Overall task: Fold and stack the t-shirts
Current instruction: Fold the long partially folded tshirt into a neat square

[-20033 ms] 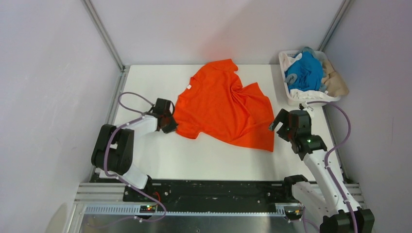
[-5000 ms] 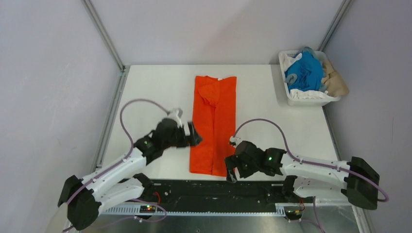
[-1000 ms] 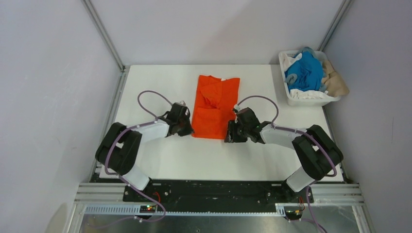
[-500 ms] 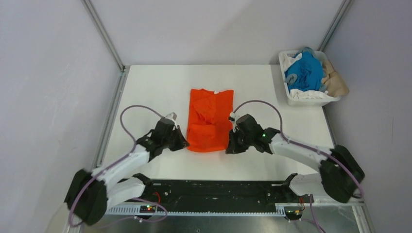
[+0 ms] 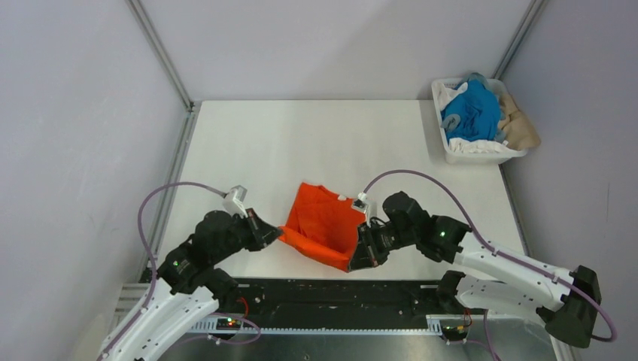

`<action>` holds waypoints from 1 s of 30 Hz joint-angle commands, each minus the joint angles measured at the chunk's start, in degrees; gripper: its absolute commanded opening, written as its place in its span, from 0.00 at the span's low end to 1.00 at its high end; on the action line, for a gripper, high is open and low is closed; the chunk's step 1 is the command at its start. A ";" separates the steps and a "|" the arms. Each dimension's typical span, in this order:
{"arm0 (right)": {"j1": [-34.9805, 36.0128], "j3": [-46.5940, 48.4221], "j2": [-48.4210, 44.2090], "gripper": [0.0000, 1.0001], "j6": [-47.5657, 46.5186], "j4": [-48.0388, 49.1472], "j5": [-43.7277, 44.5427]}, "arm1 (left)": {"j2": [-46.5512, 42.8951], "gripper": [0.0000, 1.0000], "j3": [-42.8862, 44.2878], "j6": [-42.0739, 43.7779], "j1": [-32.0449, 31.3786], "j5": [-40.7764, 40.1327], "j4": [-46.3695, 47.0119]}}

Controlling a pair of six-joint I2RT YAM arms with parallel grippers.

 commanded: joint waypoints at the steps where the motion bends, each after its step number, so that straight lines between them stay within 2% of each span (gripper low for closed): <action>1: -2.16 0.42 -2.56 0.00 4.35 -0.79 -6.23 | -1.09 0.00 3.35 -1.60 -0.35 -1.43 -2.40; 8: -13.89 0.38 -1.14 0.00 3.09 -0.33 -14.88 | 6.20 0.00 8.97 0.22 -0.32 -10.63 0.11; 13: -21.91 0.42 2.11 0.00 0.78 -0.82 -19.17 | 19.25 0.00 12.53 2.68 -0.24 -13.72 7.21; 17: -28.52 0.38 7.46 0.00 -1.15 -0.19 -21.41 | 30.33 0.00 18.24 4.52 0.07 -19.13 9.62; 24: -34.38 0.37 19.36 0.00 0.13 7.81 -23.72 | 49.76 0.00 27.32 6.88 3.12 -18.10 13.09; 30: -39.25 0.28 26.60 0.00 -1.11 8.81 -21.61 | 63.69 0.00 33.73 8.06 4.74 -15.28 14.07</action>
